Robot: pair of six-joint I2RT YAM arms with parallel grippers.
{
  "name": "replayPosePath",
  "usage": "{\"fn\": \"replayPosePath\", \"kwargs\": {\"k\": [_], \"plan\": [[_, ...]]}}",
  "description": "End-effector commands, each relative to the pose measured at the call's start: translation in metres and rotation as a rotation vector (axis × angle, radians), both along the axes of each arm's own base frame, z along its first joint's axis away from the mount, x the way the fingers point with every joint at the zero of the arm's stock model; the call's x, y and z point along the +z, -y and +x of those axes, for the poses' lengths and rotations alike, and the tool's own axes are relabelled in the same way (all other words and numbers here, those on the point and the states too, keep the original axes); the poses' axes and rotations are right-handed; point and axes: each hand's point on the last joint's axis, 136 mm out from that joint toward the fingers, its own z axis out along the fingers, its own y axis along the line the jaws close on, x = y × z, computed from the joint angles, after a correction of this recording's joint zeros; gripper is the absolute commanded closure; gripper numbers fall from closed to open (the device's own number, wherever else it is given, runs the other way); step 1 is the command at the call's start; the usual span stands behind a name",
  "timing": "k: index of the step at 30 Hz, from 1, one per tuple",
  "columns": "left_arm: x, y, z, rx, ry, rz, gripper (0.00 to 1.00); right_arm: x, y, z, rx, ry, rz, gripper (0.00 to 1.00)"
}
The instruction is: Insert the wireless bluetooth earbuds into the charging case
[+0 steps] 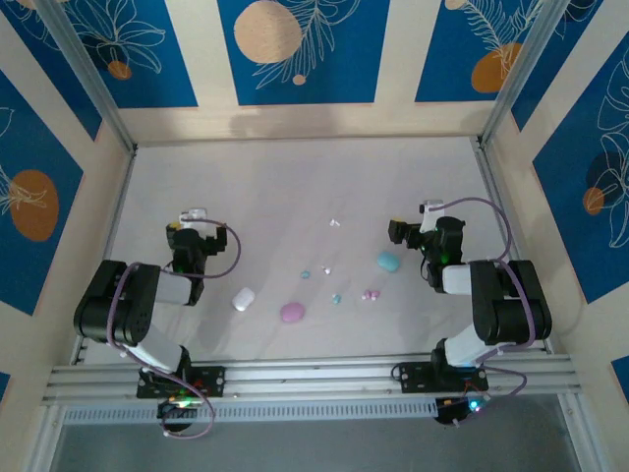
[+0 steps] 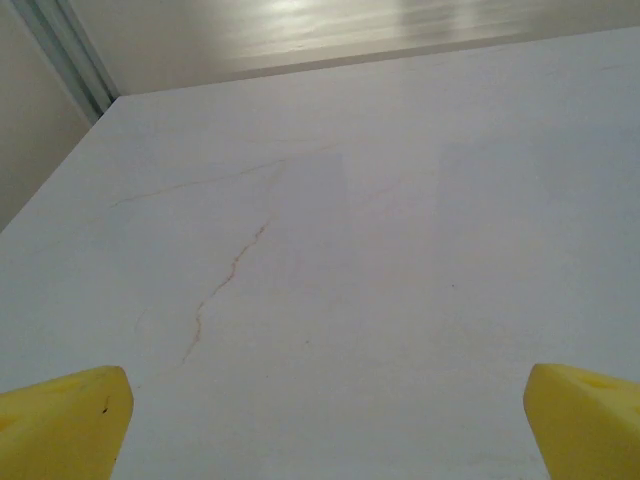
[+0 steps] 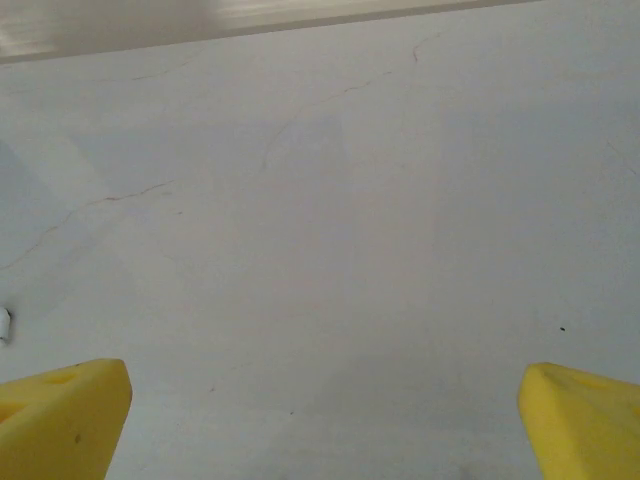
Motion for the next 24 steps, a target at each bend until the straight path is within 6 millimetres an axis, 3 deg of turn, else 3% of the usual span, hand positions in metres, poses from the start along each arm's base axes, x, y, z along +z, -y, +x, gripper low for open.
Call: {"fn": "replayPosePath", "kwargs": {"k": [1,24], "plan": [[0.0047,-0.0015,0.0017,-0.003,0.015,-0.010,0.00,0.0084,-0.0034,0.0047,0.024,0.026,-0.007,0.01],[0.0056,-0.0007,0.0001,-0.011,0.025,-0.013,0.00,0.0082,-0.0029,0.0050,0.025,0.022,-0.001,0.01]]}}
